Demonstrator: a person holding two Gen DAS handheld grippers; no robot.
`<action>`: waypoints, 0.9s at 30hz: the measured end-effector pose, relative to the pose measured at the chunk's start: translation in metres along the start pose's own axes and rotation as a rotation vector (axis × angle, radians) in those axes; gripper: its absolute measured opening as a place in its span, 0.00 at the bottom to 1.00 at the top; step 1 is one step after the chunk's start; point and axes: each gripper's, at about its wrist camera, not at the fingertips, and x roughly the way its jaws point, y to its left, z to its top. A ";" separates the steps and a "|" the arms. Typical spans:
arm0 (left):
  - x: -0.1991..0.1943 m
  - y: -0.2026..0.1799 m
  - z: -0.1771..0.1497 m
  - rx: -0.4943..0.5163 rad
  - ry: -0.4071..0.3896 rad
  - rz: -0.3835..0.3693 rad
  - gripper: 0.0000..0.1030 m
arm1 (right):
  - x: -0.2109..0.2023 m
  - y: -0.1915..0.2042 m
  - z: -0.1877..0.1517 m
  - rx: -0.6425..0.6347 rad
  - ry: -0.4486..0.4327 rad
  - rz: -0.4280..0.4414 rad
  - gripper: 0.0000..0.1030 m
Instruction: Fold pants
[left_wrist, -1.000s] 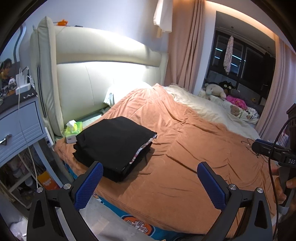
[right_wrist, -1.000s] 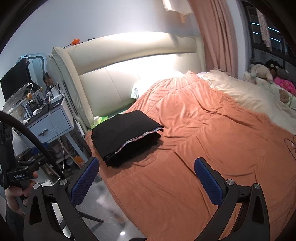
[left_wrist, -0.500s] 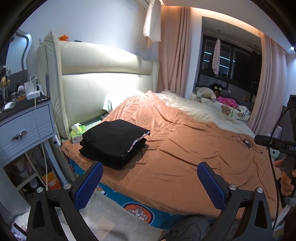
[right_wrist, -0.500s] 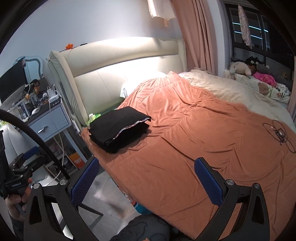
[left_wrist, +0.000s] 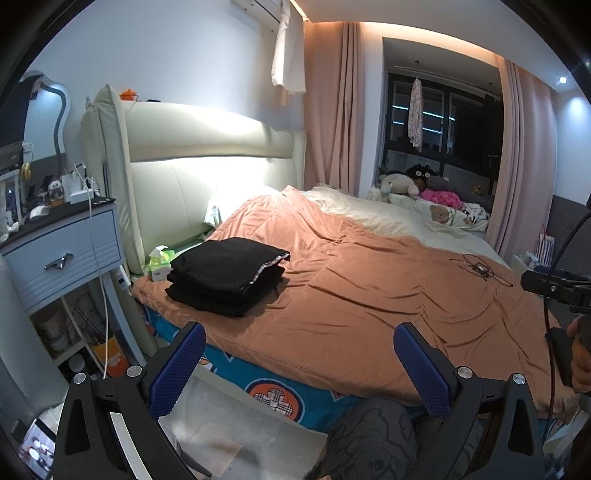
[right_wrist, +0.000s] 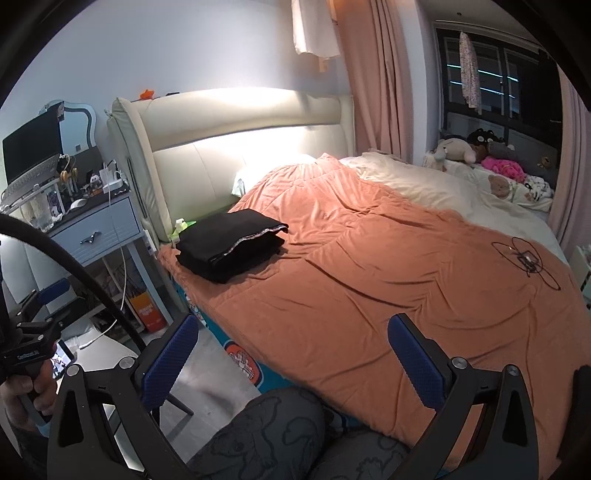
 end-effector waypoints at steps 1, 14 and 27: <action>-0.003 -0.002 -0.002 0.006 -0.001 0.005 1.00 | -0.007 0.002 -0.004 0.000 -0.009 0.000 1.00; -0.042 -0.040 -0.027 0.048 -0.031 -0.044 1.00 | -0.063 0.017 -0.068 0.014 -0.125 -0.034 1.00; -0.048 -0.065 -0.064 0.065 -0.062 -0.061 1.00 | -0.064 0.023 -0.119 0.008 -0.143 -0.101 1.00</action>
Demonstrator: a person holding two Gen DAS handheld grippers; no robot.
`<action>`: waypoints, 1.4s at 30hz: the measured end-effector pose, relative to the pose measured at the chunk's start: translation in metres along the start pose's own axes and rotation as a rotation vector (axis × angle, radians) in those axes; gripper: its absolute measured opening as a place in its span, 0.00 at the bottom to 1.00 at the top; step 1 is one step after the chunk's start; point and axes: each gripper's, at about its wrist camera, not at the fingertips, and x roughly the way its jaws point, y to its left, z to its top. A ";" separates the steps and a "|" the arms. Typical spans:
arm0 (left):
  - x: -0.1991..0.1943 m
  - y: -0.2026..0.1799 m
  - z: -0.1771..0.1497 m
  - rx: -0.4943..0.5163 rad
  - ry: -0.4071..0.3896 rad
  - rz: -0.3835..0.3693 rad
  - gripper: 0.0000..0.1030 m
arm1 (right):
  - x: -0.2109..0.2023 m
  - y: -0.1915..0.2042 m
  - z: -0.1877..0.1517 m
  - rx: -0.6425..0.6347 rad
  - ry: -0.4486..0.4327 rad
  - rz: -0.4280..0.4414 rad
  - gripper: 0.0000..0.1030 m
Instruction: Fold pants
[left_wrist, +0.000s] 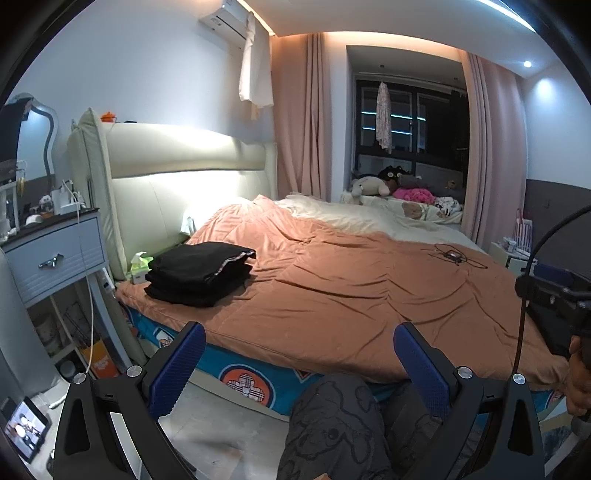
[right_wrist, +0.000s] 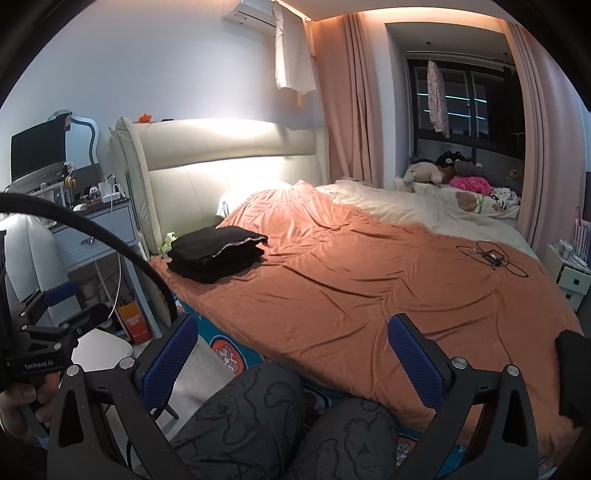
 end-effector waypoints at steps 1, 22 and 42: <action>0.001 -0.002 -0.002 0.004 0.002 -0.002 1.00 | 0.001 0.001 -0.004 -0.003 0.003 -0.009 1.00; 0.012 -0.010 -0.017 -0.003 0.022 0.006 1.00 | 0.009 -0.008 -0.010 0.040 0.064 0.019 1.00; 0.012 -0.010 -0.015 -0.013 0.037 0.009 1.00 | 0.009 -0.008 -0.013 0.039 0.071 0.011 1.00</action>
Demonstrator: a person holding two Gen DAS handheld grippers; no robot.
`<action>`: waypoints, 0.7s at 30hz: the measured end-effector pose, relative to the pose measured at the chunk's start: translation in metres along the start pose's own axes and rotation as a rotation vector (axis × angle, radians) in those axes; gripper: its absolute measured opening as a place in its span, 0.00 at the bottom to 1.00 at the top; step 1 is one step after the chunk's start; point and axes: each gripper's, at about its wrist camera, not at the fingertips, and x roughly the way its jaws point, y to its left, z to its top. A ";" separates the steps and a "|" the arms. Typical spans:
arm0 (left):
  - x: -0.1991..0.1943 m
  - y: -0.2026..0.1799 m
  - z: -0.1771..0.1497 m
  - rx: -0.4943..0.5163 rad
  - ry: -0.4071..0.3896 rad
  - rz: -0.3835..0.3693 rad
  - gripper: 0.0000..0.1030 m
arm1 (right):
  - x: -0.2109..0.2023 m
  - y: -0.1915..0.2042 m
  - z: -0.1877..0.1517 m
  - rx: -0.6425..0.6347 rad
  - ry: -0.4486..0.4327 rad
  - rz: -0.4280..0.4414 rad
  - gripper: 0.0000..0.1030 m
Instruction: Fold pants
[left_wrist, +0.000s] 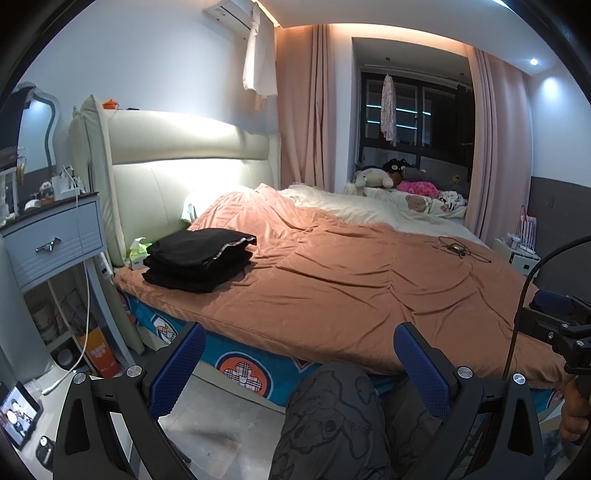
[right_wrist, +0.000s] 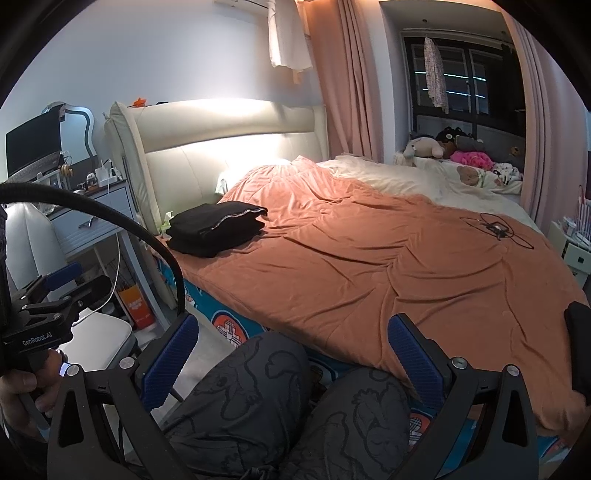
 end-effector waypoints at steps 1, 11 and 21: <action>0.000 0.000 0.000 0.001 0.000 0.000 1.00 | 0.000 0.000 0.000 0.001 -0.001 -0.001 1.00; 0.002 -0.001 0.000 0.009 0.001 0.002 1.00 | 0.000 -0.001 -0.001 0.006 0.004 -0.002 1.00; -0.002 -0.002 0.000 0.012 -0.004 0.000 1.00 | 0.000 -0.002 -0.001 0.010 0.002 -0.001 1.00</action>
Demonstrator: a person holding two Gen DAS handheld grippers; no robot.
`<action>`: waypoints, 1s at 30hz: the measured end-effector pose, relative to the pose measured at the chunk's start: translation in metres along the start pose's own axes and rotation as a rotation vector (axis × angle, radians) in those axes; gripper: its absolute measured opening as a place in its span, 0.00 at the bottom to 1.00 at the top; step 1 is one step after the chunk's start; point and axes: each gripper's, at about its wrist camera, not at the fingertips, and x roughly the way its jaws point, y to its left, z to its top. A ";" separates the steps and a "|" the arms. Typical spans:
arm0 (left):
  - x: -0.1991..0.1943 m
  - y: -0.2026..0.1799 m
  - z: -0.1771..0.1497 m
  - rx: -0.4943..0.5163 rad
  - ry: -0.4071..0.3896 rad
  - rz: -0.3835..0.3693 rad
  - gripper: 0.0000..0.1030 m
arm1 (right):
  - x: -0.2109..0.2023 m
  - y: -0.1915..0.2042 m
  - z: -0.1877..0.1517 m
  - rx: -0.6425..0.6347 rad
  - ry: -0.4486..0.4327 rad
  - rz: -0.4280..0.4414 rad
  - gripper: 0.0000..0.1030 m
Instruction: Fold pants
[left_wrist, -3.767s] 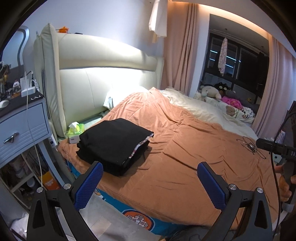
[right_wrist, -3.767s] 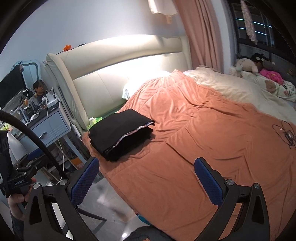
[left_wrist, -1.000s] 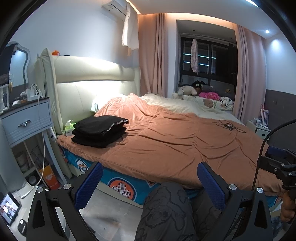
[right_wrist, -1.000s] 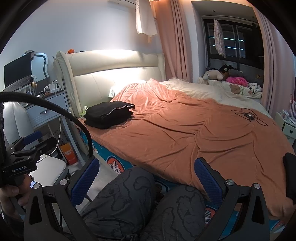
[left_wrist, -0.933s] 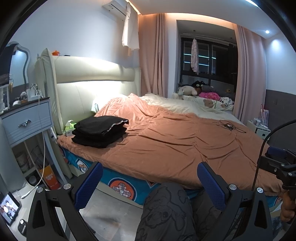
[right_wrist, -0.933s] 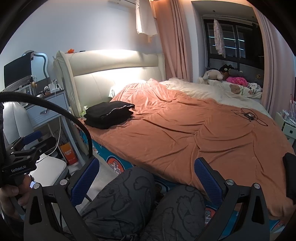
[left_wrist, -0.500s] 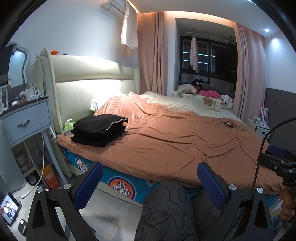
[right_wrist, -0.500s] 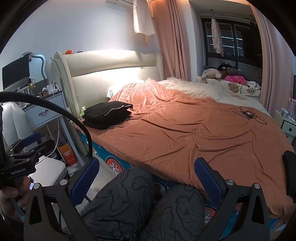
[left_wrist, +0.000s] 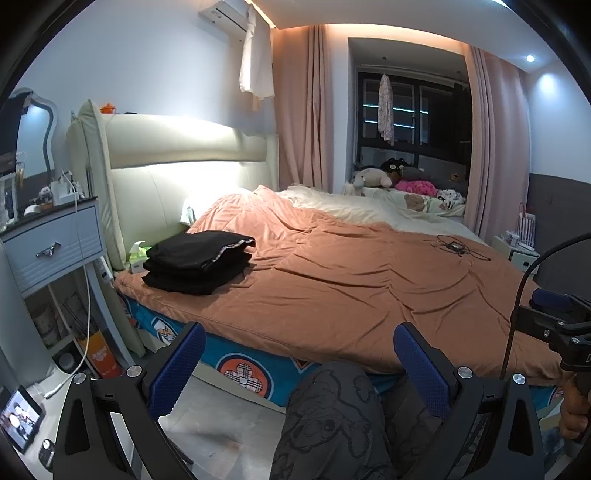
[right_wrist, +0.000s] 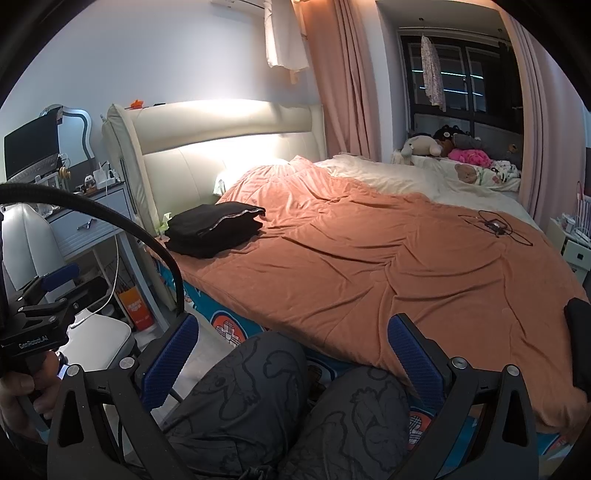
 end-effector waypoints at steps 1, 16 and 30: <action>0.000 0.000 0.000 0.000 0.000 -0.001 1.00 | 0.000 0.000 0.000 0.000 0.000 0.000 1.00; -0.001 -0.001 0.000 -0.002 0.009 -0.007 1.00 | 0.001 0.001 -0.001 0.002 0.006 -0.002 1.00; -0.001 -0.004 -0.001 0.023 0.010 -0.003 1.00 | 0.002 0.001 -0.001 0.005 0.012 0.001 1.00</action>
